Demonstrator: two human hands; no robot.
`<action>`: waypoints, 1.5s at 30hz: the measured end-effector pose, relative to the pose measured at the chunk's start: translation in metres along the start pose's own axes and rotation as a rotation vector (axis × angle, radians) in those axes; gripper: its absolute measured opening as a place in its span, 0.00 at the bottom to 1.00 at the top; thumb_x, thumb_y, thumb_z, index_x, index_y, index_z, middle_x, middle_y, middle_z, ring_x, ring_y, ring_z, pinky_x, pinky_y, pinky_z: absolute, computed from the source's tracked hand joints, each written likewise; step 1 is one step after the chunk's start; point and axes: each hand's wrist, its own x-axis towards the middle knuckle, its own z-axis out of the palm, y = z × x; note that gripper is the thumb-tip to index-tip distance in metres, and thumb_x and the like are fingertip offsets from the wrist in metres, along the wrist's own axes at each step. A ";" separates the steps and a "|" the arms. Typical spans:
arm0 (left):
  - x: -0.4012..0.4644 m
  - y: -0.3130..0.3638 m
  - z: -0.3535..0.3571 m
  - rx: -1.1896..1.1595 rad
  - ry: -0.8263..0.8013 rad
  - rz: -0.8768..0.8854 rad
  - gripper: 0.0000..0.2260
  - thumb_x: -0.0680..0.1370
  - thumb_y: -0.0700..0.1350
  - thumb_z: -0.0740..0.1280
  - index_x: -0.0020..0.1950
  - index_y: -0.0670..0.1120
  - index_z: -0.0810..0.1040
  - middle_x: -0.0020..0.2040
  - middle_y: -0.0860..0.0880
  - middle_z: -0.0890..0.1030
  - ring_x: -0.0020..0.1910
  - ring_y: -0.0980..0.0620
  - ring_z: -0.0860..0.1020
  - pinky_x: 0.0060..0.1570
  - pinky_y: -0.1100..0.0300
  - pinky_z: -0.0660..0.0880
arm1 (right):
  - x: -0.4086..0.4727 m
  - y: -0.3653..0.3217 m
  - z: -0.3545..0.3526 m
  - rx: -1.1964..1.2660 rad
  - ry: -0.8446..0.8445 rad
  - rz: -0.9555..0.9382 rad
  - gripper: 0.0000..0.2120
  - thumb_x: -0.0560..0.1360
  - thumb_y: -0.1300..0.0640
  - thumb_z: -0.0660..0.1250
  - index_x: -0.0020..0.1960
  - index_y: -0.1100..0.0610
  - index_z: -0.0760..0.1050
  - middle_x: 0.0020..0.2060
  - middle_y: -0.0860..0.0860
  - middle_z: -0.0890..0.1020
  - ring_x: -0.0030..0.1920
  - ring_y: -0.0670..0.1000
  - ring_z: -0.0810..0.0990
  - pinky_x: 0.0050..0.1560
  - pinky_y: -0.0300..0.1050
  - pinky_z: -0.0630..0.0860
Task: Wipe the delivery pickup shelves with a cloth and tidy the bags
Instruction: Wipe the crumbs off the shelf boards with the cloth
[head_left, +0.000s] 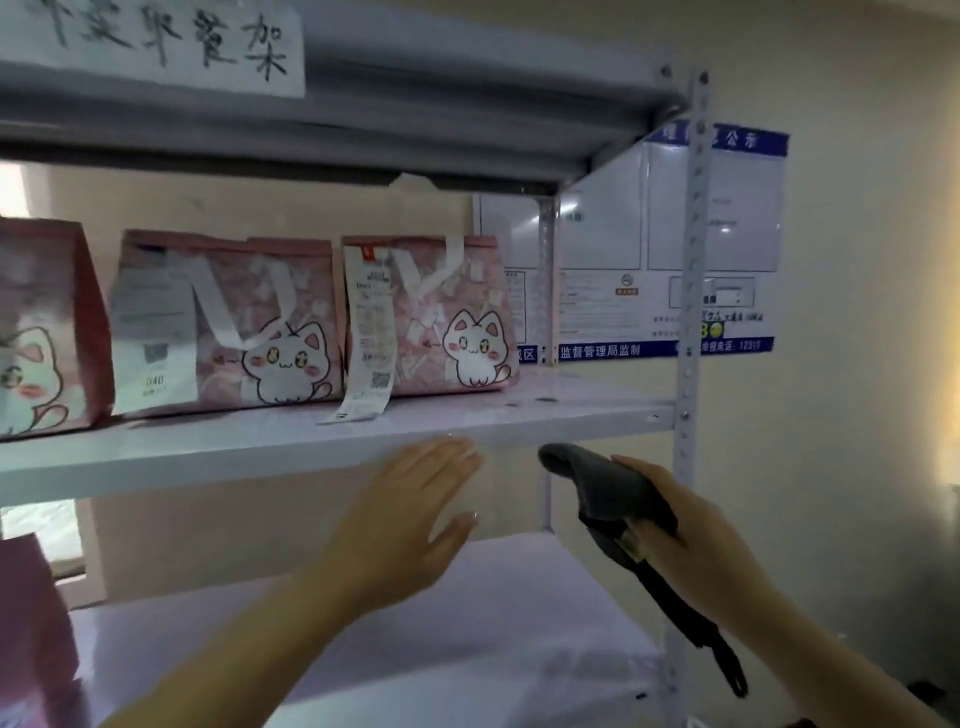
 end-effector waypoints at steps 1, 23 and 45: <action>0.006 -0.004 -0.005 0.021 0.023 -0.013 0.24 0.78 0.57 0.56 0.70 0.47 0.72 0.69 0.49 0.73 0.69 0.51 0.69 0.71 0.59 0.56 | 0.005 -0.005 -0.009 -0.004 0.026 0.005 0.23 0.77 0.65 0.63 0.63 0.40 0.67 0.44 0.38 0.80 0.42 0.36 0.79 0.41 0.30 0.74; 0.022 -0.055 -0.021 0.047 -0.146 -0.316 0.51 0.58 0.79 0.28 0.74 0.61 0.60 0.73 0.62 0.63 0.72 0.60 0.60 0.71 0.60 0.53 | 0.197 -0.021 -0.023 0.022 -0.176 0.246 0.09 0.81 0.57 0.57 0.60 0.57 0.70 0.49 0.54 0.79 0.43 0.49 0.76 0.42 0.38 0.71; 0.089 -0.081 -0.024 -0.046 0.059 -0.663 0.18 0.76 0.55 0.66 0.64 0.52 0.76 0.60 0.54 0.77 0.57 0.53 0.74 0.57 0.57 0.72 | 0.220 -0.004 0.027 -0.246 -0.795 0.035 0.29 0.76 0.31 0.51 0.74 0.40 0.59 0.73 0.47 0.66 0.70 0.51 0.66 0.72 0.49 0.56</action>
